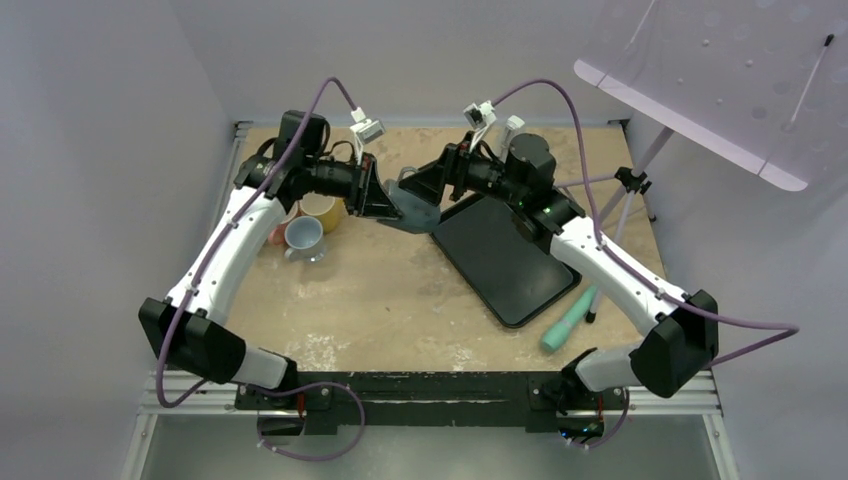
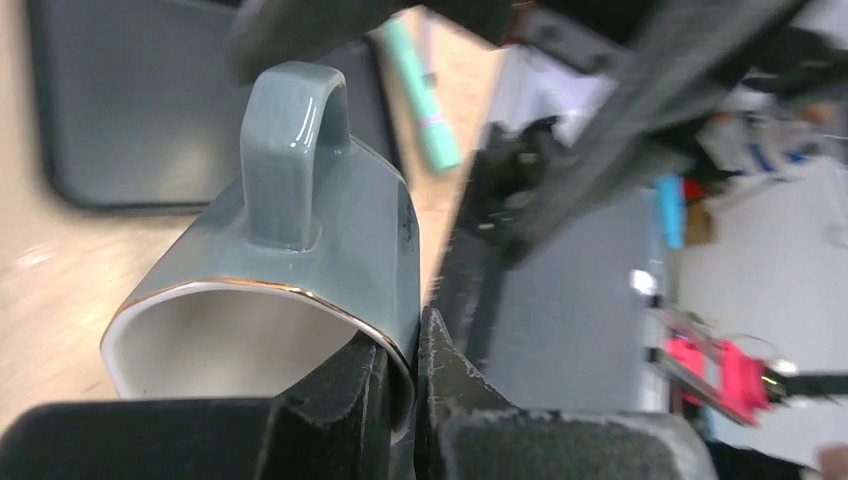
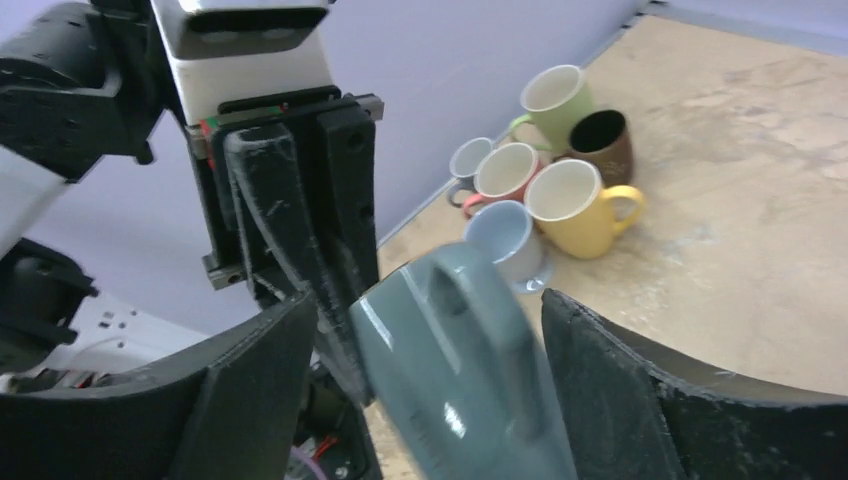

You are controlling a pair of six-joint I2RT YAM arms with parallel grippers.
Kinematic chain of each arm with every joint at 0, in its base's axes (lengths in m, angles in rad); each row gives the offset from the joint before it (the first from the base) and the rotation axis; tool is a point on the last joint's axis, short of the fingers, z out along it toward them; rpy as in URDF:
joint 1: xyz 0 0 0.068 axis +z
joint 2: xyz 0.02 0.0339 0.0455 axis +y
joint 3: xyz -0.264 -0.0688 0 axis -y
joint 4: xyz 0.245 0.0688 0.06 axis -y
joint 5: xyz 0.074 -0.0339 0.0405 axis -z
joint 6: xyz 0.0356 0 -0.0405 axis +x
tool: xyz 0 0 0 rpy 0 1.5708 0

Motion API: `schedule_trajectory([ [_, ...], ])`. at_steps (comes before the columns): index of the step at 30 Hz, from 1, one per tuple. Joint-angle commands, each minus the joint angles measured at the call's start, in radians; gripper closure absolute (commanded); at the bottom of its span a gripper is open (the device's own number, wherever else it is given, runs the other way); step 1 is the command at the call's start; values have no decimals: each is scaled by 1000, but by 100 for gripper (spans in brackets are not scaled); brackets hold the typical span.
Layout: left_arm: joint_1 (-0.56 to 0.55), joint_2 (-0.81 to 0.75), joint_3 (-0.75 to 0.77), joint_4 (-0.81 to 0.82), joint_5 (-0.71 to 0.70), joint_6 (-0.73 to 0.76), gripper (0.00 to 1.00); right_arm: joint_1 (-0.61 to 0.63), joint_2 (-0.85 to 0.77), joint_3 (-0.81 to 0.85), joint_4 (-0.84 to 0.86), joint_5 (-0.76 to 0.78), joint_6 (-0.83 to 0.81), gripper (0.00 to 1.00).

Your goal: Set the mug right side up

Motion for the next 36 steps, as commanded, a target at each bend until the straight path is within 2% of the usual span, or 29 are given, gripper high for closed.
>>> schedule_trajectory([
  [1,6,78,134,-236,-392,296,100,-4,-56,47,-100,178,-67,12],
  [5,6,170,195,-316,-571,423,100,-4,-85,61,-215,352,-89,10],
  [8,6,275,271,-350,-756,489,100,-5,-90,88,-312,461,-110,8],
  [10,5,346,330,-360,-856,518,100,-4,-87,102,-352,487,-128,8],
  [14,-7,468,432,-347,-965,594,100,-4,-91,100,-385,503,-146,7],
  [18,-10,559,550,-331,-1012,654,100,-4,-96,86,-398,514,-147,6],
  [26,-8,848,956,-442,-1100,633,100,-4,-112,53,-424,532,-149,4],
  [36,49,965,975,-407,-1115,615,100,-4,-142,41,-494,561,-170,3],
])
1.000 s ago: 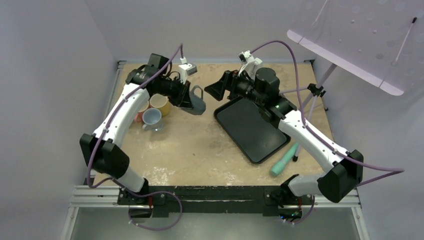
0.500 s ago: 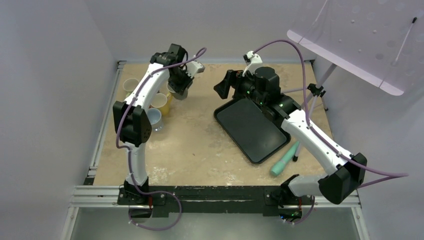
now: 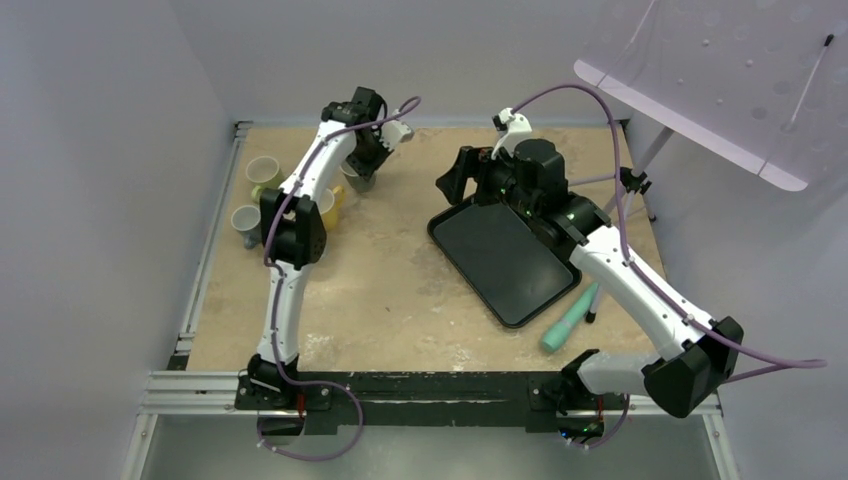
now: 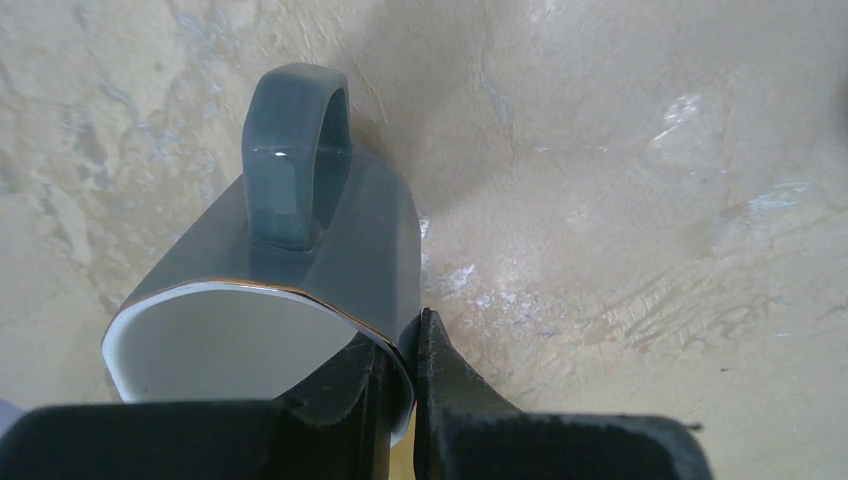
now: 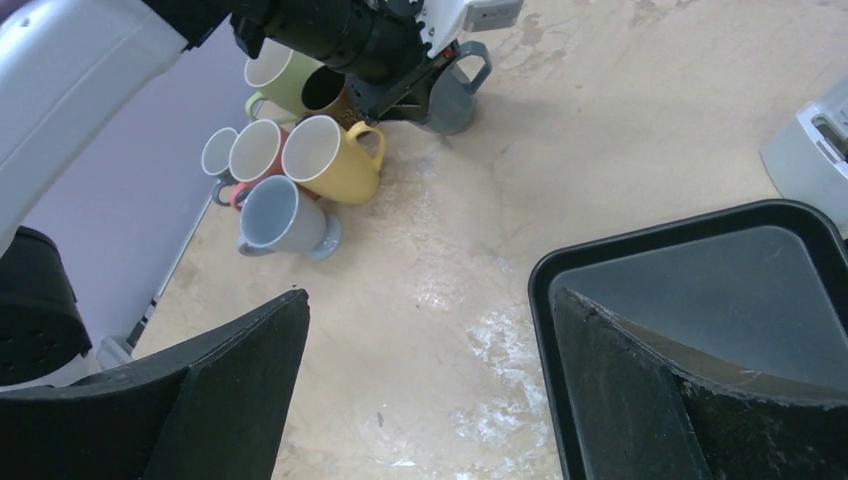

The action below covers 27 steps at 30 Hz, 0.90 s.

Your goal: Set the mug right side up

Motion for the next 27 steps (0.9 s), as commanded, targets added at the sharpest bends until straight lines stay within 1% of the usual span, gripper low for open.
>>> schedule_trajectory([
  [1,48,8,66,16,-40,-8,100,-1,-43,-14,-21,34,-26,3],
  [5,62,6,19,15,-14,3,100,0,-41,-7,-40,38,-34,3],
  [8,70,26,14,-6,-6,1,100,-1,-38,3,-52,37,-37,2],
  [9,72,31,14,-14,-4,0,95,-1,-37,4,-54,38,-40,2],
  [10,73,34,14,-18,-4,-3,87,-1,-38,6,-54,37,-41,2],
  [13,78,20,12,-13,-2,-15,58,-2,-35,10,-58,37,-45,2],
  [14,80,8,9,-6,-4,-20,52,-1,-33,11,-58,38,-46,2],
  [17,80,-39,9,29,-30,-32,41,-1,-27,12,-60,37,-48,1],
  [20,79,-99,13,49,-33,-40,32,-2,-24,10,-66,37,-51,1],
  [23,80,-202,-17,74,-36,-61,28,-3,-32,-3,-78,106,-50,1],
  [25,80,-298,-79,100,-36,-93,27,-7,-57,-32,-71,168,-42,1],
  [27,80,-424,-220,142,3,-131,26,-19,-103,-94,-36,232,-33,1],
])
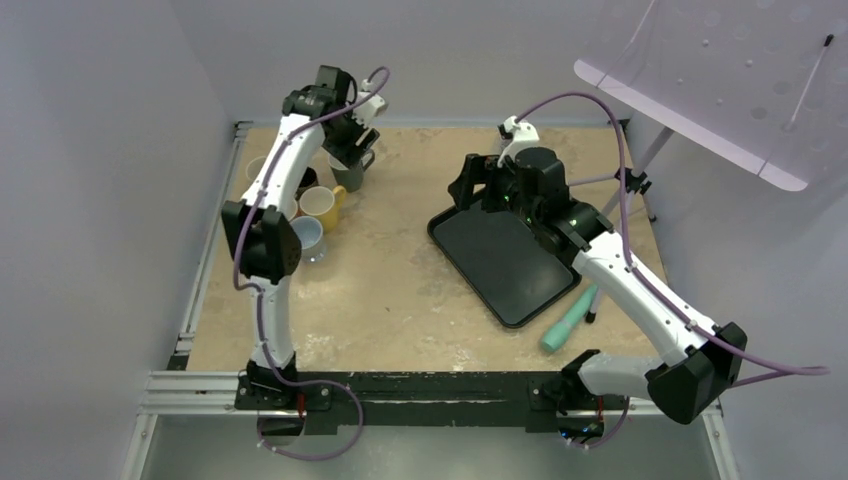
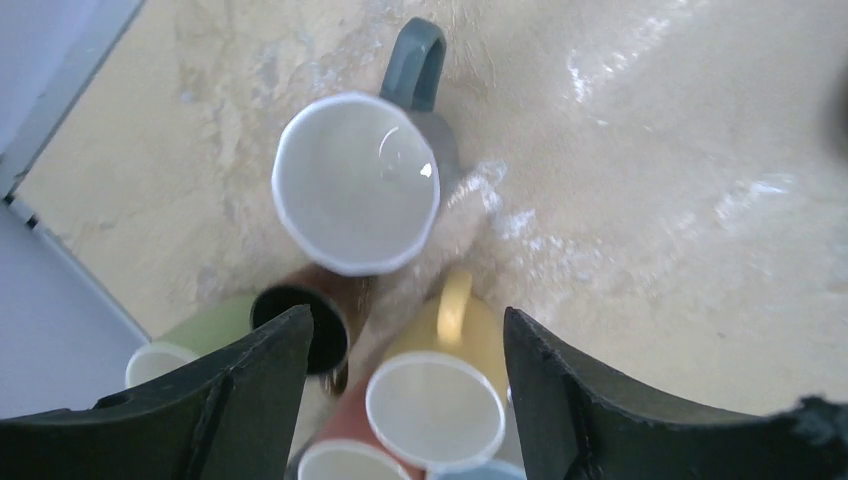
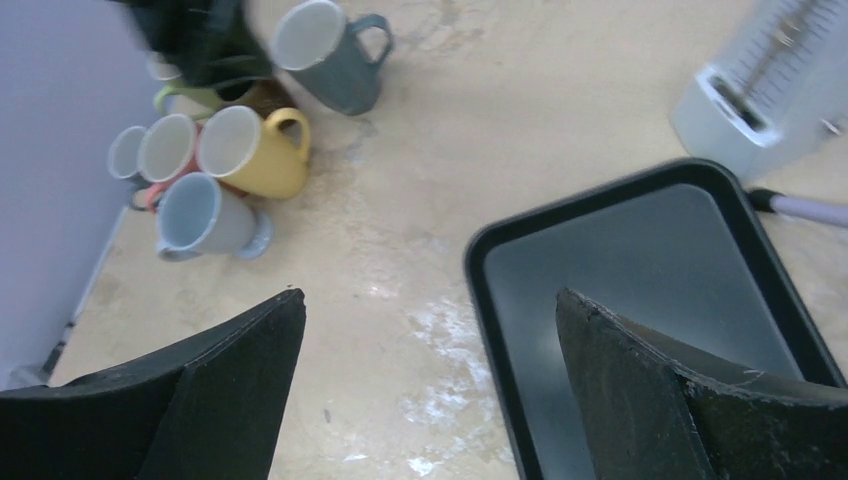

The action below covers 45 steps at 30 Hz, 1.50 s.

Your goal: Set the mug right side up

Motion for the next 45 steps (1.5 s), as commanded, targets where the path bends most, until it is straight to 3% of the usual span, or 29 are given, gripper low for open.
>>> schedule_trajectory([
  [1,5,-350,-210,116,51,-97,26,-28,-109,-114,57,160,5,1],
  [8,40,-861,-812,422,119,-196,21,-134,-349,-457,315,273,-13,1],
  [13,61,-1174,-1134,456,142,-170,17,-170,-555,-692,488,347,-88,1],
  [18,61,-1376,-1354,431,-4,-199,15,-171,-701,-827,520,455,-95,1],
  [24,61,-1537,-1642,595,-227,-223,13,-171,-840,-956,582,497,-145,1],
  [29,61,-1551,-1699,663,-323,-255,11,-171,-916,-1001,587,506,-203,1],
  [36,61,-1494,-1695,675,-294,-269,11,-171,-983,-1042,600,494,-255,1],
  [45,61,-1501,-1711,675,-262,-267,13,-171,-955,-1037,609,492,-261,1],
])
